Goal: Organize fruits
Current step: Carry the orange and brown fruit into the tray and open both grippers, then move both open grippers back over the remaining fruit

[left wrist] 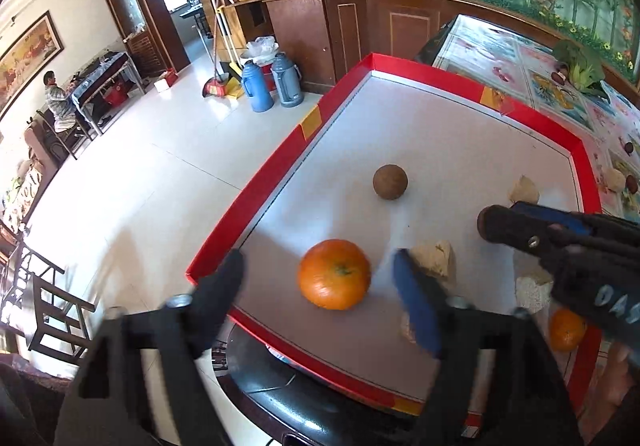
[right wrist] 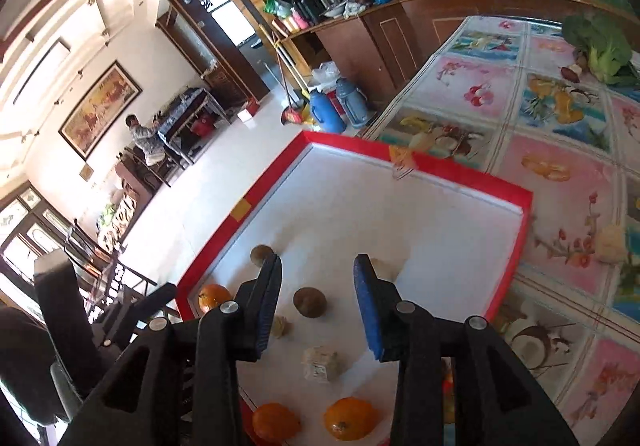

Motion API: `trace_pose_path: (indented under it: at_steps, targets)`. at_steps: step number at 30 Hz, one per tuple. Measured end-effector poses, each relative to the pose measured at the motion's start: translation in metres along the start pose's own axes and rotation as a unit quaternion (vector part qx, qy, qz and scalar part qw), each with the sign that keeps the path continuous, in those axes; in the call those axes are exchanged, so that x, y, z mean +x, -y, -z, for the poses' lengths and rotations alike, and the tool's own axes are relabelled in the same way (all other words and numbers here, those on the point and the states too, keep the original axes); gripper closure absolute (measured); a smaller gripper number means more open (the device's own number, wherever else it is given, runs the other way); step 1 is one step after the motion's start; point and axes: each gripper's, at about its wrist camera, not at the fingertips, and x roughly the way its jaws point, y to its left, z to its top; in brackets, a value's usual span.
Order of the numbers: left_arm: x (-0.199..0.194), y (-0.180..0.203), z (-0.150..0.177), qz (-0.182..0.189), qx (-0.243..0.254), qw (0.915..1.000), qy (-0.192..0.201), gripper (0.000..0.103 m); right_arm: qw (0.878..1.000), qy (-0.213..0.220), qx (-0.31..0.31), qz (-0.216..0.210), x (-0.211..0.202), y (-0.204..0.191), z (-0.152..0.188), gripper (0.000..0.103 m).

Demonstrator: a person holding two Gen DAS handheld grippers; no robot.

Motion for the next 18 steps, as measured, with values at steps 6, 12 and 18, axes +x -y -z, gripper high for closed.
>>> trace_pose_path:
  at_steps: [6,12,18]
  targets:
    - [-0.021,0.013,-0.007,-0.002,0.001,0.9999,0.013,0.02,0.995,0.066,0.058,0.04,-0.072,0.076,-0.01,0.066]
    - [-0.052,0.064,-0.024,0.055,0.041,0.9966,0.046,0.016,0.983,0.082,0.126,0.108,-0.122,0.16,0.0,0.065]
    - [-0.066,0.123,-0.032,0.112,0.092,0.9873,0.065,0.016,0.977,0.07,0.155,0.128,-0.127,0.189,0.005,0.065]
